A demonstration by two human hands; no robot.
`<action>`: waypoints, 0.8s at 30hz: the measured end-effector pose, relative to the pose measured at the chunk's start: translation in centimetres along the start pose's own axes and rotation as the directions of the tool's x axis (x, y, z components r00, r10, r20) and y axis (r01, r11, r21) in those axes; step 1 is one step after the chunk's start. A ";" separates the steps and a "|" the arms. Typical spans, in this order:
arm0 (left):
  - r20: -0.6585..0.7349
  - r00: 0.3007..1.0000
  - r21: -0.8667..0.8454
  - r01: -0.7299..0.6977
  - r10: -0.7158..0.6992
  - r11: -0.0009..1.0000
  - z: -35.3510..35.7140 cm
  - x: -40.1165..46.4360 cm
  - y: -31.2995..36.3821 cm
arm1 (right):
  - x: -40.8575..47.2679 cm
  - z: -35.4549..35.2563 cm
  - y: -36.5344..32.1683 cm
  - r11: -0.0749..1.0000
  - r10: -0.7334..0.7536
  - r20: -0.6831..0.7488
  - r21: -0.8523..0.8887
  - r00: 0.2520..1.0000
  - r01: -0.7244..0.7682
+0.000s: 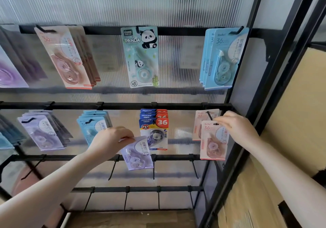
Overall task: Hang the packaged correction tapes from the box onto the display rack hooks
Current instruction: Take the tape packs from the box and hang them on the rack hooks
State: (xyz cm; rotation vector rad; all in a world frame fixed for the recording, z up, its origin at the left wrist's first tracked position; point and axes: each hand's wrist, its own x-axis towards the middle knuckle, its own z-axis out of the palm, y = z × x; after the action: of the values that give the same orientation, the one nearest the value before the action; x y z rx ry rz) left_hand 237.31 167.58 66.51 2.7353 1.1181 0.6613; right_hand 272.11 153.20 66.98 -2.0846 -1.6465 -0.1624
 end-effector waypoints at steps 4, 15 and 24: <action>-0.010 1.000 0.021 0.029 -0.028 0.999 -0.2 -0.4 -0.4 | 1.0 0.7 0.1 0.997 0.001 -0.028 -0.075 1.000 -0.003; -0.003 0.989 0.078 0.146 -0.146 0.986 -2.1 -3.3 -3.5 | 4.5 1.7 0.0 0.972 0.008 -0.142 -0.230 0.990 -0.041; -0.050 0.971 0.107 0.239 -0.235 0.965 -3.5 -6.0 -6.6 | 5.8 3.0 -3.8 0.985 -0.105 -0.287 -0.164 0.952 0.059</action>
State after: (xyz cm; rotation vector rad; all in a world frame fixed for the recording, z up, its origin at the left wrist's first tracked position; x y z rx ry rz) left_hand 227.75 167.97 65.78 2.6259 1.5052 0.6350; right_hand 269.54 160.25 67.63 -1.9850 -1.5780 -0.6168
